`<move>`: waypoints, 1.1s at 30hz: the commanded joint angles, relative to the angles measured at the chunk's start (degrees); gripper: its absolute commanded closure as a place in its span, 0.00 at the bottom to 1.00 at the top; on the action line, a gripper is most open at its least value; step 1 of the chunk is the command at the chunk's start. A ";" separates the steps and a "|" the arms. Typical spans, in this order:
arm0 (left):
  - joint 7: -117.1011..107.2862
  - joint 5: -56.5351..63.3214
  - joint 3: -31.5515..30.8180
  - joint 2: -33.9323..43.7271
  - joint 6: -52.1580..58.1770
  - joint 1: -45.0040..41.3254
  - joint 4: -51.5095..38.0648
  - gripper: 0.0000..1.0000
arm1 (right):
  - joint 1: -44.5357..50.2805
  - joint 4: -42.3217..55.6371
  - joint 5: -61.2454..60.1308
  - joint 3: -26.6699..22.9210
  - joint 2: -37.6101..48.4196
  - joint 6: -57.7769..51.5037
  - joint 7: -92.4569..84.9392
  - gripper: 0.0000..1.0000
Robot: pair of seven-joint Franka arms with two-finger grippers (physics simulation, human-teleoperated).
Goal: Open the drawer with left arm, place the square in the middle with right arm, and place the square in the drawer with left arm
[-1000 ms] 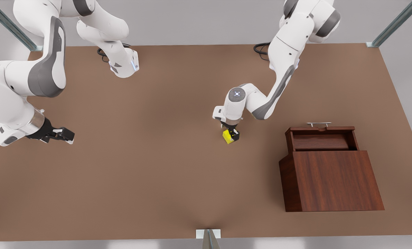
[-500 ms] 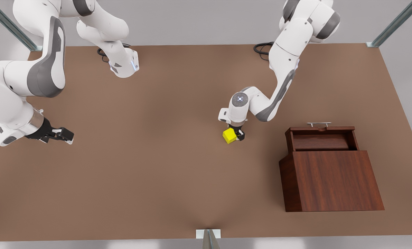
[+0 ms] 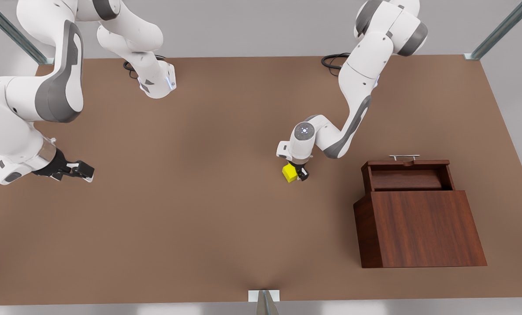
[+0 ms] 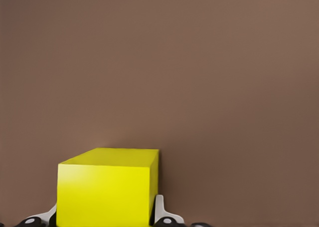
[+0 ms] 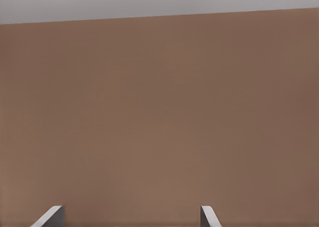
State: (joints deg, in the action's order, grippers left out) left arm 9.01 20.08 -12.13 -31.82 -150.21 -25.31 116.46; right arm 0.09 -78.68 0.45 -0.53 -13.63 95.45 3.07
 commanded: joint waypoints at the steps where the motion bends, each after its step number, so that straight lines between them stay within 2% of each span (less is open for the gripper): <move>1: 0.04 0.13 0.00 0.00 0.00 0.00 0.00 0.27 | 0.00 0.11 -0.01 0.09 0.01 0.00 0.01 0.00; 11: -0.23 0.39 0.00 1.14 0.88 0.00 -0.44 0.29 | -0.17 0.63 -0.01 0.09 -0.17 0.00 0.01 0.00; 16: 4.42 -3.20 0.52 14.23 12.65 0.79 0.35 0.26 | 0.00 0.72 -0.01 0.09 -0.17 0.00 0.01 0.00; 18: 17.43 -12.17 4.48 19.25 18.63 0.79 0.35 0.26 | 0.00 0.63 -0.01 0.09 -0.26 0.00 0.01 0.00; 25: 44.42 -15.43 18.89 29.53 31.55 0.70 1.41 0.26 | 0.00 0.72 -0.01 0.09 -0.17 0.00 0.01 0.00; 28: 54.09 -16.39 25.22 30.32 33.13 0.61 1.58 0.26 | 0.00 0.72 -0.01 0.09 -0.17 0.00 0.01 0.00; 33: 62.35 -16.48 30.49 28.48 30.50 0.70 1.23 0.25 | 0.00 0.72 -0.01 0.09 -0.17 0.00 0.01 0.00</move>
State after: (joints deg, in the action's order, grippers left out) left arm 71.90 3.94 18.48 -3.80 -120.33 -22.66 117.56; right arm -0.03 -77.96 0.44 -0.44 -13.85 95.45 3.08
